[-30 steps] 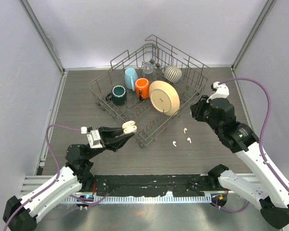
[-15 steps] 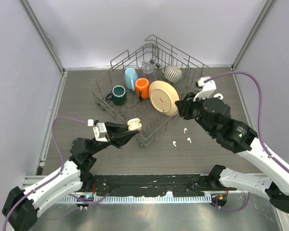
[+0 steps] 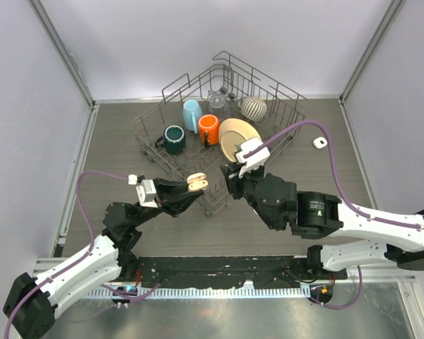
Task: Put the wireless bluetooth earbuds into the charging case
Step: Place the earbud in the charging case.
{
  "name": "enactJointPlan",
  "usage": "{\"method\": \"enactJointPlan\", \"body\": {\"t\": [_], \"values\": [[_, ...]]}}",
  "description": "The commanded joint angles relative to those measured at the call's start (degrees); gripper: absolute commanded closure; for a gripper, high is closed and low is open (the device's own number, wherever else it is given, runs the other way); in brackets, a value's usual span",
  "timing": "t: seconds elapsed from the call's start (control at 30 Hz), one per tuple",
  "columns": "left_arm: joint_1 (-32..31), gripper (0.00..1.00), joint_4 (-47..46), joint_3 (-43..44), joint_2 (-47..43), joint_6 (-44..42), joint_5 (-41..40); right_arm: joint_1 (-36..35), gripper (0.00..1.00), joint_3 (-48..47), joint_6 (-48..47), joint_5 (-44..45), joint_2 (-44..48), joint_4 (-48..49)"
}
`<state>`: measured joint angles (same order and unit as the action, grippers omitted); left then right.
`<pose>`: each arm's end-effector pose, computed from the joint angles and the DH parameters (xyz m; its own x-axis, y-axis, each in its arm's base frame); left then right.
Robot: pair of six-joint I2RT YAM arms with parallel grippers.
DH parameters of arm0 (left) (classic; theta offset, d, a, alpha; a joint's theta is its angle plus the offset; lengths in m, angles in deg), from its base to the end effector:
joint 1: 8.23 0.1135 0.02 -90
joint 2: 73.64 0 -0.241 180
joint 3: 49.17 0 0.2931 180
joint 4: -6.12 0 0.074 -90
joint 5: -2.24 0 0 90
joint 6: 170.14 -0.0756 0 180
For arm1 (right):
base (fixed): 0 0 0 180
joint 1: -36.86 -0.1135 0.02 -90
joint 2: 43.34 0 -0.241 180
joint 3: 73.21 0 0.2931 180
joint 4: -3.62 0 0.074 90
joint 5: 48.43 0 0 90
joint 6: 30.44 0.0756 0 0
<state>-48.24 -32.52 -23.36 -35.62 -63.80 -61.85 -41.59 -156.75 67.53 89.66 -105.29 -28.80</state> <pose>0.1655 -0.1820 0.2632 0.0801 -0.3977 -0.9140 0.9384 0.3392 -0.0653 0.1155 0.2841 0.4106 -0.1077 -0.0645 -0.9921 -0.4980 0.8672 -0.0023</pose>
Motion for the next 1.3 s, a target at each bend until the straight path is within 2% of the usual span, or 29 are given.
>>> {"method": "enactJointPlan", "body": {"t": [0.0,0.43,0.83,1.27], "values": [[-0.2,1.00,-3.6,1.7,-0.3,0.2,-1.0,-4.1,0.99,-3.2,-4.8,7.5,-1.1,8.6],[-0.2,1.00,-3.8,1.6,-1.2,0.3,-0.2,-6.1,0.99,-3.3,-4.9,4.5,-6.1,12.5],[-0.2,1.00,-3.6,1.8,-1.6,0.4,0.0,-6.1,0.99,-3.5,-4.6,-0.6,-8.5,12.3],[-0.2,1.00,-3.7,1.8,-2.2,0.7,0.5,-6.1,0.99,-1.8,-5.6,1.0,-9.7,11.9]]}}
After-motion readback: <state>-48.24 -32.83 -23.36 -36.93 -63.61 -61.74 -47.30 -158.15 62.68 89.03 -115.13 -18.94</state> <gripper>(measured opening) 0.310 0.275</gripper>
